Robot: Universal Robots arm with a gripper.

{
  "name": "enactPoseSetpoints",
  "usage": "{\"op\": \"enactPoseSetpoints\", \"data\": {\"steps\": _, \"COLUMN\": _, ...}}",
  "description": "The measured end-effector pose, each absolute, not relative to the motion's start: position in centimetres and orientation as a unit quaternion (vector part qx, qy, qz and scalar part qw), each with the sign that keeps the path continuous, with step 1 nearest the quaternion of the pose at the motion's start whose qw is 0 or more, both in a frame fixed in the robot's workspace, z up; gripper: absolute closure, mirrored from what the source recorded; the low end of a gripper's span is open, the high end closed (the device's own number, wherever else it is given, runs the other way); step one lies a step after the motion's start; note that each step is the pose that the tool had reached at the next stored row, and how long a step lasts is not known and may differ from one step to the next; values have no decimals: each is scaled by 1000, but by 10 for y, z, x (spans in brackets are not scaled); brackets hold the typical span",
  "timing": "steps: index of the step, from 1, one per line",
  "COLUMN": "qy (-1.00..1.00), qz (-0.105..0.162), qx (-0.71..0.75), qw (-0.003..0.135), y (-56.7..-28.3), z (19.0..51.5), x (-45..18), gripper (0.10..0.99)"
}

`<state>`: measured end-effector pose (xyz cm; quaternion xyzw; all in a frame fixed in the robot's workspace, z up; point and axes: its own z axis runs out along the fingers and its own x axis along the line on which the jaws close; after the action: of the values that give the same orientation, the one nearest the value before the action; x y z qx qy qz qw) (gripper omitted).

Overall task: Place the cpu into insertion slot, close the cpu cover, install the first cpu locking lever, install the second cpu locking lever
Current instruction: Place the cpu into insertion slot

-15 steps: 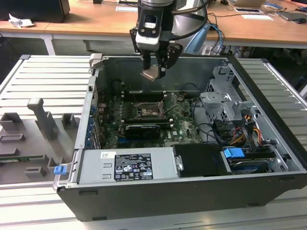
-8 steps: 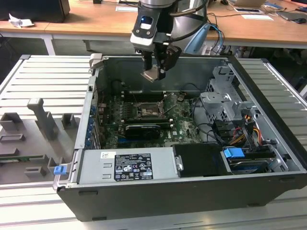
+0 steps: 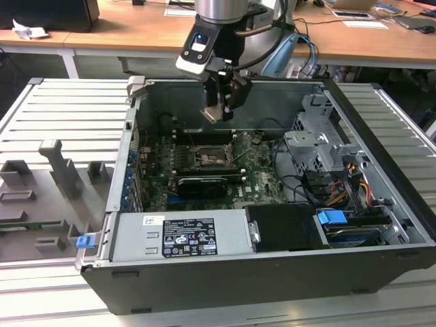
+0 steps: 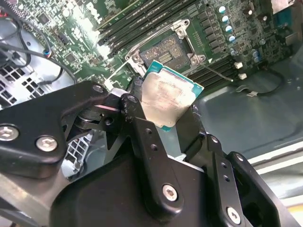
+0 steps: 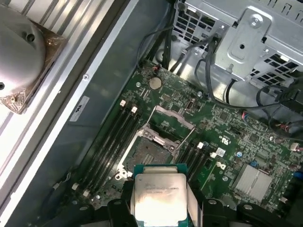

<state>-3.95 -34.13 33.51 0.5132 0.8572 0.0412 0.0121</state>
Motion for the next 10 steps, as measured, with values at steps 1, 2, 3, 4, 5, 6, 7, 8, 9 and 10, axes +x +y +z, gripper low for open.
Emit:
{"op": "enactPoseSetpoints", "data": {"steps": 1, "qy": 853, "qz": 40, "qx": 520, "qw": 11, "y": -341, "z": 332, "x": -40, "gripper": 557}}
{"op": "enactPoseSetpoints", "data": {"steps": 2, "qy": 851, "qz": 40, "qx": 523, "qw": 11, "y": -341, "z": 330, "x": -40, "gripper": 557}}
{"op": "enactPoseSetpoints", "data": {"steps": 3, "qy": 849, "qz": 40, "qx": 526, "qw": 11, "y": -341, "z": 329, "x": -40, "gripper": 557}}
{"op": "enactPoseSetpoints", "data": {"steps": 4, "qy": 846, "qz": 40, "qx": 531, "qw": 11, "y": -341, "z": 327, "x": -40, "gripper": 557}}
{"op": "enactPoseSetpoints", "data": {"steps": 5, "qy": 843, "qz": 39, "qx": 536, "qw": 11, "y": -341, "z": 325, "x": -40, "gripper": 557}}
{"op": "enactPoseSetpoints", "data": {"steps": 6, "qy": 836, "qz": 39, "qx": 548, "qw": 11, "y": -341, "z": 323, "x": -40, "gripper": 557}}
{"op": "enactPoseSetpoints", "data": {"steps": 7, "qy": 829, "qz": 39, "qx": 558, "qw": 12, "y": -341, "z": 322, "x": -40, "gripper": 557}}
{"op": "enactPoseSetpoints", "data": {"steps": 8, "qy": 824, "qz": 39, "qx": 565, "qw": 12, "y": -341, "z": 321, "x": -40, "gripper": 557}}
{"op": "enactPoseSetpoints", "data": {"steps": 9, "qy": 818, "qz": 39, "qx": 574, "qw": 12, "y": -341, "z": 319, "x": -40, "gripper": 557}}
{"op": "enactPoseSetpoints", "data": {"steps": 10, "qy": 812, "qz": 38, "qx": 583, "qw": 13, "y": -341, "z": 318, "x": -40, "gripper": 557}}
